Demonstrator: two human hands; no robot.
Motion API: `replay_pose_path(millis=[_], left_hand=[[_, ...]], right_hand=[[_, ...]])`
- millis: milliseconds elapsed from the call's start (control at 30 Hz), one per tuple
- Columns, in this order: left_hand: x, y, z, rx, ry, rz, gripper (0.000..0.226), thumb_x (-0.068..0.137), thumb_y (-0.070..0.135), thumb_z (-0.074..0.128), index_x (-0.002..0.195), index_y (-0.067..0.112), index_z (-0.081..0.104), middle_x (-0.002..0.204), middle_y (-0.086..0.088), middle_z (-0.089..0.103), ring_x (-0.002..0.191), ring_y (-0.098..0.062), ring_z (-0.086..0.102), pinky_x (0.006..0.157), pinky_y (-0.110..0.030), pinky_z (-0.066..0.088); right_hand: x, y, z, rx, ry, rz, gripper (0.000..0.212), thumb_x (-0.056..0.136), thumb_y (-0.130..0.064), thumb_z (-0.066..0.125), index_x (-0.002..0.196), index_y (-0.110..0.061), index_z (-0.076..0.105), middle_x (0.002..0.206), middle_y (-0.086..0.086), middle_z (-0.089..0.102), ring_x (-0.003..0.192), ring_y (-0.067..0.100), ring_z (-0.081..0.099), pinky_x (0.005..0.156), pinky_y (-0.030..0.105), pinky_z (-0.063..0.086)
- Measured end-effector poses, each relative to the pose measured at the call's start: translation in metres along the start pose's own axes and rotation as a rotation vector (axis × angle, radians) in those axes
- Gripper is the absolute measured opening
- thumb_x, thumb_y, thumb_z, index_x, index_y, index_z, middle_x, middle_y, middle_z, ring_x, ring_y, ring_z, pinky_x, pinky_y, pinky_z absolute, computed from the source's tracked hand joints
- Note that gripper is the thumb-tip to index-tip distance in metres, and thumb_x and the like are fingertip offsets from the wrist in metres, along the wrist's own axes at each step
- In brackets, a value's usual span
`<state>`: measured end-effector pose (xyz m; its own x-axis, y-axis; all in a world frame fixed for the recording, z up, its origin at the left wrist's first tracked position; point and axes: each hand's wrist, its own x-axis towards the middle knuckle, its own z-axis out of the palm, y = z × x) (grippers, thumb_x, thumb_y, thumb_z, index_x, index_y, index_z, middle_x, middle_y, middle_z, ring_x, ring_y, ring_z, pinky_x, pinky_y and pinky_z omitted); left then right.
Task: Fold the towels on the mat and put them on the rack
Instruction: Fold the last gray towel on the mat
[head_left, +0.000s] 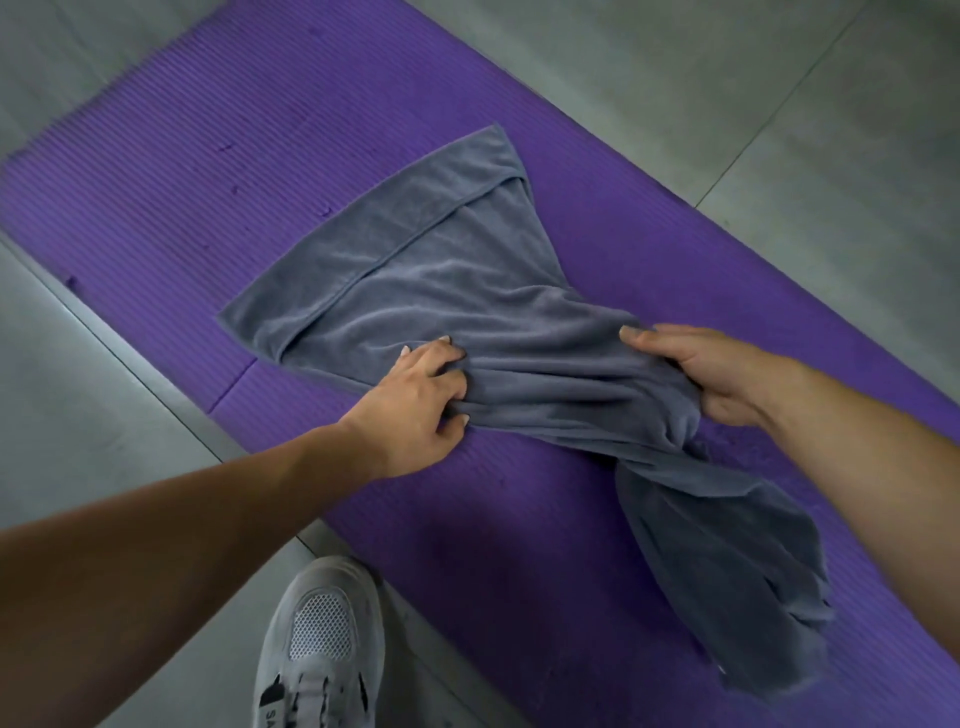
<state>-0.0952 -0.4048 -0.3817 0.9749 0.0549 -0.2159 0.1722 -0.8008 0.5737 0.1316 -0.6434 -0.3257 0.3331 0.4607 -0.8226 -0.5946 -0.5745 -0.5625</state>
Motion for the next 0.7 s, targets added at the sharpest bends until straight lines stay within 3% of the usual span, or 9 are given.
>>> replay_pose_path(millis=[67,133,233,333,467,600,633,700], left_hand=[[0.0,-0.003,0.001,-0.024,0.016,0.008,0.015,0.09,0.028,0.069,0.089,0.013,0.066,0.147,-0.009,0.043,0.146,-0.029,0.033,0.119,-0.062,0.024],[0.001,-0.005,0.003,-0.028,0.028,0.023,0.02,0.09,0.032,0.068,0.079,0.016,0.065,0.145,-0.01,0.045,0.146,-0.029,0.033,0.117,-0.063,0.028],[0.0,-0.009,0.007,-0.014,0.01,0.035,0.024,0.091,0.037,0.064,0.078,0.017,0.065,0.147,-0.009,0.042,0.151,-0.028,0.027,0.12,-0.063,0.022],[-0.002,-0.011,0.006,0.029,-0.012,0.045,0.03,0.09,0.045,0.056,0.081,0.017,0.063,0.15,-0.009,0.04,0.153,-0.027,0.022,0.121,-0.063,0.02],[-0.002,-0.003,0.004,0.103,-0.013,0.0,0.038,0.09,0.051,0.054,0.078,0.016,0.061,0.147,-0.012,0.044,0.148,-0.029,0.03,0.117,-0.063,0.029],[0.029,0.047,-0.017,0.149,-0.067,-0.253,0.035,0.092,0.053,0.054,0.088,0.02,0.064,0.127,-0.009,0.056,0.126,-0.031,0.05,0.108,-0.048,0.042],[0.044,0.061,-0.022,0.127,-0.034,-0.251,0.031,0.091,0.051,0.056,0.093,0.02,0.064,0.121,-0.011,0.059,0.119,-0.034,0.054,0.104,-0.046,0.045],[0.078,0.087,-0.03,-0.017,0.069,-0.087,0.035,0.086,0.04,0.057,0.111,0.017,0.066,0.121,-0.012,0.061,0.113,-0.034,0.058,0.101,-0.039,0.046]], right_hand=[[-0.009,0.001,-0.002,-0.075,-0.115,0.149,0.053,0.092,-0.046,0.062,0.128,-0.007,0.064,0.123,0.014,0.071,0.117,0.03,0.067,0.103,0.042,0.048],[-0.014,0.003,-0.005,-0.154,-0.079,0.164,0.048,0.094,-0.044,0.061,0.123,-0.007,0.067,0.119,0.013,0.073,0.114,0.029,0.069,0.1,0.041,0.049],[-0.013,0.014,-0.01,-0.176,0.271,-0.085,0.03,0.09,-0.038,0.07,0.099,-0.009,0.073,0.095,0.007,0.078,0.091,0.022,0.074,0.08,0.032,0.057],[-0.014,0.02,-0.017,0.141,0.421,-0.317,0.016,0.09,-0.026,0.074,0.081,-0.017,0.064,0.073,-0.002,0.073,0.073,0.014,0.068,0.069,0.028,0.059],[-0.023,0.015,-0.03,0.473,0.395,-0.438,0.013,0.094,-0.012,0.067,0.082,-0.017,0.064,0.078,0.0,0.073,0.075,0.013,0.07,0.077,0.032,0.059],[-0.023,0.018,-0.037,0.413,0.407,-0.481,0.007,0.092,-0.007,0.068,0.095,-0.012,0.072,0.09,0.004,0.076,0.085,0.016,0.071,0.082,0.032,0.058],[-0.023,0.018,-0.037,0.348,0.42,-0.487,0.009,0.092,-0.006,0.067,0.097,-0.012,0.072,0.09,0.003,0.076,0.085,0.015,0.071,0.081,0.029,0.057],[-0.023,0.015,-0.034,0.213,0.432,-0.499,0.013,0.092,-0.004,0.067,0.098,-0.015,0.073,0.089,0.0,0.078,0.085,0.012,0.072,0.08,0.026,0.055]])
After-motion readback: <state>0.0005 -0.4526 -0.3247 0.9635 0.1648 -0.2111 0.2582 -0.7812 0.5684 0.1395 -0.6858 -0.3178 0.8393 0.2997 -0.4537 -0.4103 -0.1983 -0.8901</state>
